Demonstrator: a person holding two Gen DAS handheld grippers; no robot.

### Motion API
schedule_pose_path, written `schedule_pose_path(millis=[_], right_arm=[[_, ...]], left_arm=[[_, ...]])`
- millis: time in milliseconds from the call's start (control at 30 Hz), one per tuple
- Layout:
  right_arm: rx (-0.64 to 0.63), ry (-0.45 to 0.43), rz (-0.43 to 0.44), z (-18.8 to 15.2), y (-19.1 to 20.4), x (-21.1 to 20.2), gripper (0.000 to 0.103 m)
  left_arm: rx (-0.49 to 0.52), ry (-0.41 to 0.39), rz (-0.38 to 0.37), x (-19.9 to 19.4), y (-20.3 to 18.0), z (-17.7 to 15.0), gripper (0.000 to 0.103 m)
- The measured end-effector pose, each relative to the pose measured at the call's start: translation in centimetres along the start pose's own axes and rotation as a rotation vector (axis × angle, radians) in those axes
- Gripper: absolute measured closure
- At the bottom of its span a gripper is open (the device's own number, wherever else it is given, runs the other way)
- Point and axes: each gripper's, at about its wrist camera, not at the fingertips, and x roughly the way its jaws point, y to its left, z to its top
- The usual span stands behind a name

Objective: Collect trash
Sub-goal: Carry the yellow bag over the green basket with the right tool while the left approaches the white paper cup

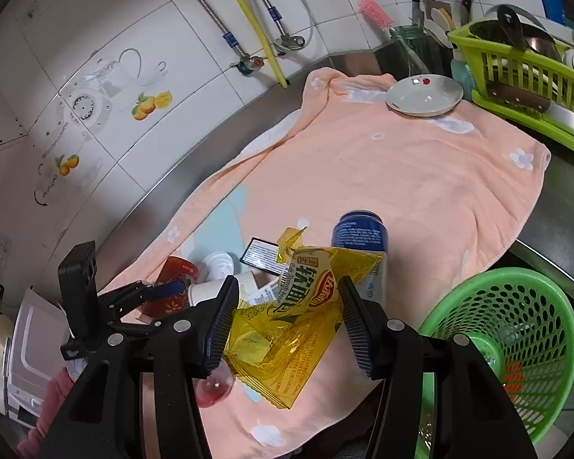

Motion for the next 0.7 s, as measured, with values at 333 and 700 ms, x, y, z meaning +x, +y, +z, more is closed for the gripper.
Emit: schedule_pose_path(millis=[333,700], right_arm=[[0.003,0.017,-0.032,-2.2,-1.8,0.1,0.051],[0.073,0.03,-0.133,-6.5,-6.7,-1.2,0.051]], left_arm=[[0.005,0.039,-0.025,1.8,0.8,0.3,0.03],[0.054,0.07,-0.012,2.6,0.4,1.0,0.03]])
